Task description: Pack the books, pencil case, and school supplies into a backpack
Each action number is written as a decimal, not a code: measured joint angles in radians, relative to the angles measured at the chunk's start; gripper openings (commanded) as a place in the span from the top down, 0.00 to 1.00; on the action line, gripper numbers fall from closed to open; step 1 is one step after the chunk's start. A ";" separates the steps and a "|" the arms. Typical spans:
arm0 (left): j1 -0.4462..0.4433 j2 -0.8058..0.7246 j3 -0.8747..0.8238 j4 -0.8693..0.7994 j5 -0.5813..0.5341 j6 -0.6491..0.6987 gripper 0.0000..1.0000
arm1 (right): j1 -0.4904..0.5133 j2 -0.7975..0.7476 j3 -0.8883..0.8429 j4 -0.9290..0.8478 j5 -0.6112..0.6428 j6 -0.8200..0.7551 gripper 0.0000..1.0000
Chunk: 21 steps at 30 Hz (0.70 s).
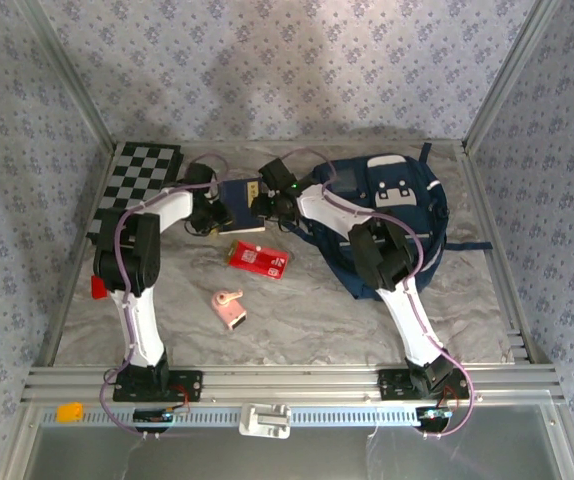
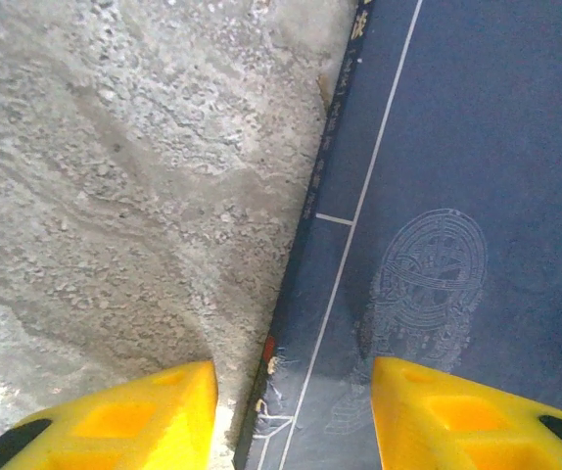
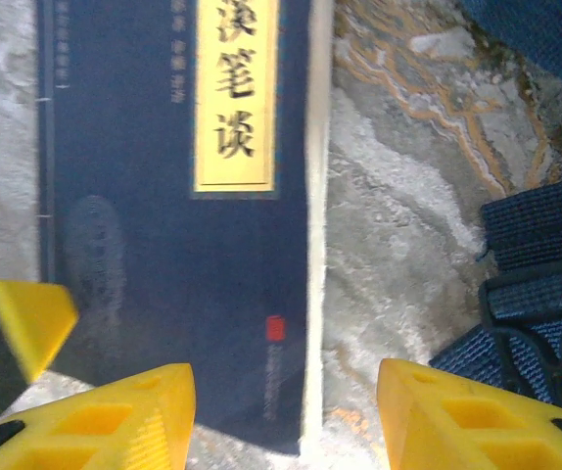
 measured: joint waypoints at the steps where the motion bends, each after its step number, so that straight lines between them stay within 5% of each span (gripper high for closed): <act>1: 0.002 0.000 0.000 0.000 0.001 -0.003 0.59 | -0.002 0.015 0.015 -0.006 -0.006 0.000 0.46; 21: 0.014 -0.033 -0.085 0.096 0.021 -0.014 0.68 | 0.005 0.118 0.154 -0.034 -0.113 0.018 0.53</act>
